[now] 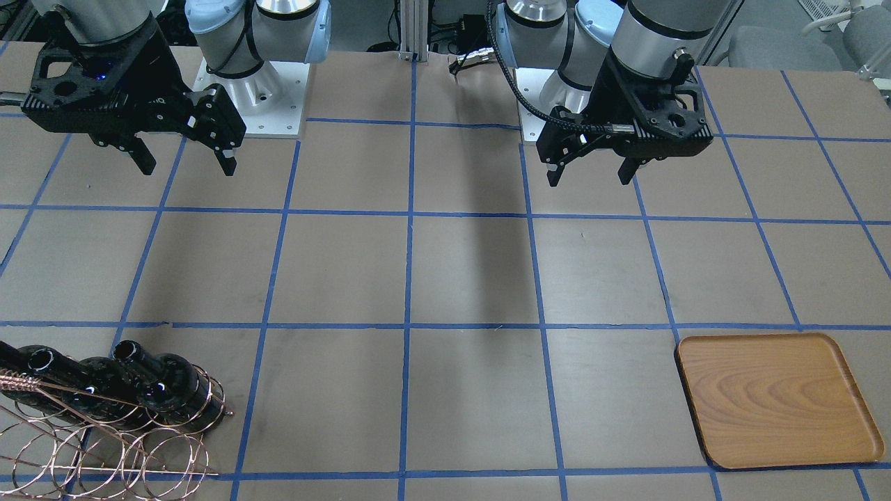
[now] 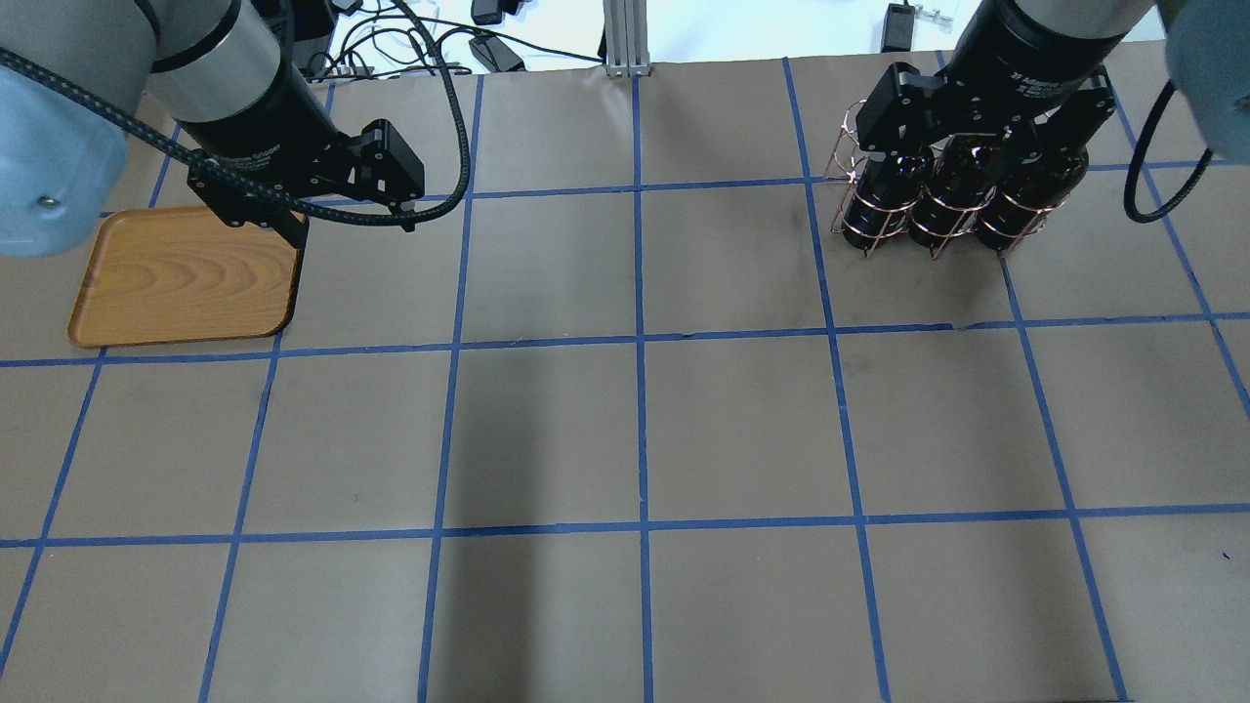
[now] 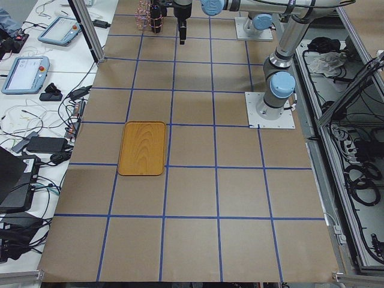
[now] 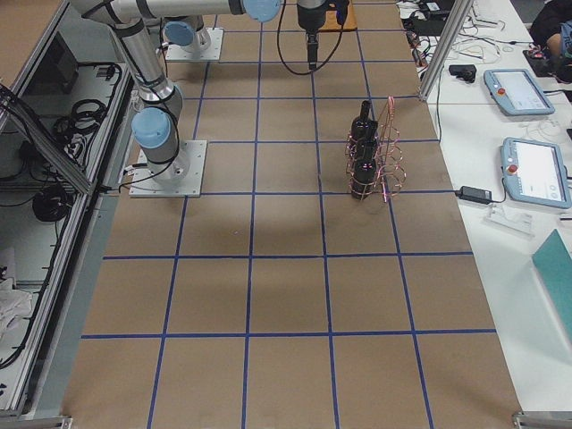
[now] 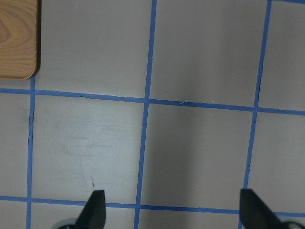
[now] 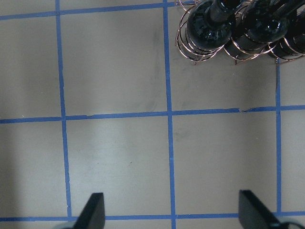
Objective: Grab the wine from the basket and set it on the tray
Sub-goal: 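Lower the right gripper onto the neck of a dark wine bottle in the rack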
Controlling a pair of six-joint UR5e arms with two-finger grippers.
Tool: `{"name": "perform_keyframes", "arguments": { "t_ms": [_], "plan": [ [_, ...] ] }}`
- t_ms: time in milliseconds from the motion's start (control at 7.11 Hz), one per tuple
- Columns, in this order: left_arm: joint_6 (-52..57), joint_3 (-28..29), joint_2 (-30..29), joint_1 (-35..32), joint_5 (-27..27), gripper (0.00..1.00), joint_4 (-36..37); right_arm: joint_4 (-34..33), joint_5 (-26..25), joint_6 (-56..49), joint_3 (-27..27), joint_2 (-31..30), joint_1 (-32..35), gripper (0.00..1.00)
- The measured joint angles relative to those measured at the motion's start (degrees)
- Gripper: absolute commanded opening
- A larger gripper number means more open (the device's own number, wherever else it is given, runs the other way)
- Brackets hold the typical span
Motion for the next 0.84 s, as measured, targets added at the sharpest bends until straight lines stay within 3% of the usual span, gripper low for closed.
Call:
{"name": "perform_keyframes", "arguments": {
  "t_ms": [844],
  "plan": [
    [0.00,-0.02,0.00,0.00,0.00,1.00,-0.04,-0.24,-0.94,-0.83,0.06,-0.24,-0.70,1.00]
  ]
}}
